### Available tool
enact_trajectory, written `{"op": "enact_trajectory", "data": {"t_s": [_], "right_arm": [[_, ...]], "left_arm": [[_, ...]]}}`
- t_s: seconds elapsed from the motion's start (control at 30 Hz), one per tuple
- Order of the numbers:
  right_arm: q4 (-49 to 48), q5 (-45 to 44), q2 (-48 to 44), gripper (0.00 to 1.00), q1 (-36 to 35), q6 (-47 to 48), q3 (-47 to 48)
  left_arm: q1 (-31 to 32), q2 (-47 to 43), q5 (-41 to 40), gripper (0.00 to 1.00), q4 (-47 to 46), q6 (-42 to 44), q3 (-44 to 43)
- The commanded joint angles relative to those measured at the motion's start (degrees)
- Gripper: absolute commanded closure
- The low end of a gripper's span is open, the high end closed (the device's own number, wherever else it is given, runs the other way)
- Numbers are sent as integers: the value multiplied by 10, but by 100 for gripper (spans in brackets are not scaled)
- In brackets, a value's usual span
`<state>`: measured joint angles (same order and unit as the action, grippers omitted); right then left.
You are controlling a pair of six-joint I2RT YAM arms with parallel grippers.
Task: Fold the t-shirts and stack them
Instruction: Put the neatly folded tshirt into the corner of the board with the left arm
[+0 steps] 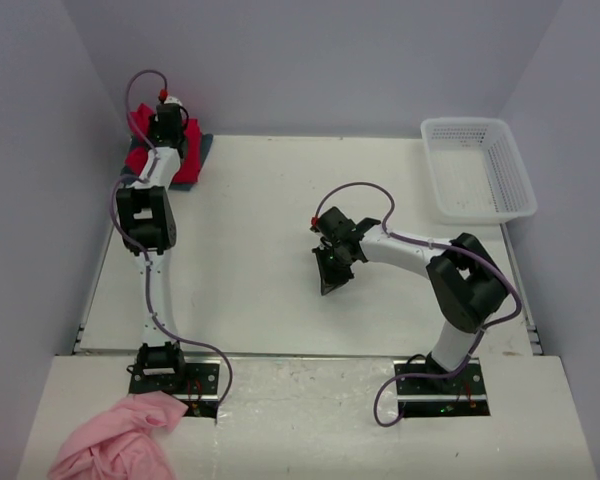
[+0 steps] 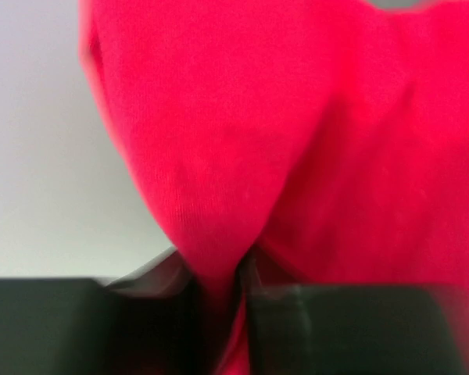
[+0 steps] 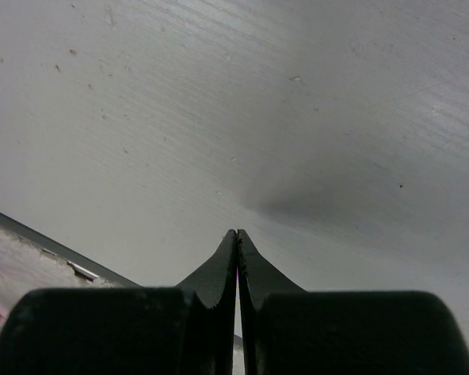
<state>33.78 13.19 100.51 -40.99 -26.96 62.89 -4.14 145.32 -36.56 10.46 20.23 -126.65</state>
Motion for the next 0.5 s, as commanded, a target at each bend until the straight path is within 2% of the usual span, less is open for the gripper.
{"op": "enact_trajectory", "data": {"t_s": [0.0,0.03,0.1,0.13,0.27,0.3,0.37,0.43,0.47], "right_arm": [[-13,20,1,100,-2,7,11],[-14,22,2,100,-2,8,12],[-18,26,2,100,-2,5,12],[-14,27,3,100,-2,5,16],[-17,28,-2,100,-1,4,15],[-19,28,-4,100,-2,4,14],[-19,28,-2,100,-2,2,15],[-21,31,-3,100,-3,-1,15],[-22,30,-8,100,-3,-4,15]], "left_arm": [[-11,-19,-80,70,-191,33,24],[-10,-27,-105,52,-268,40,51],[-10,-37,-127,29,-316,55,73],[-10,-48,-132,12,-336,50,76],[0,-63,-163,9,-369,77,55],[9,-69,-186,9,-392,95,66],[20,-86,-208,0,-464,148,74],[35,-108,-232,0,-530,186,87],[45,-114,-231,0,-529,205,85]]}}
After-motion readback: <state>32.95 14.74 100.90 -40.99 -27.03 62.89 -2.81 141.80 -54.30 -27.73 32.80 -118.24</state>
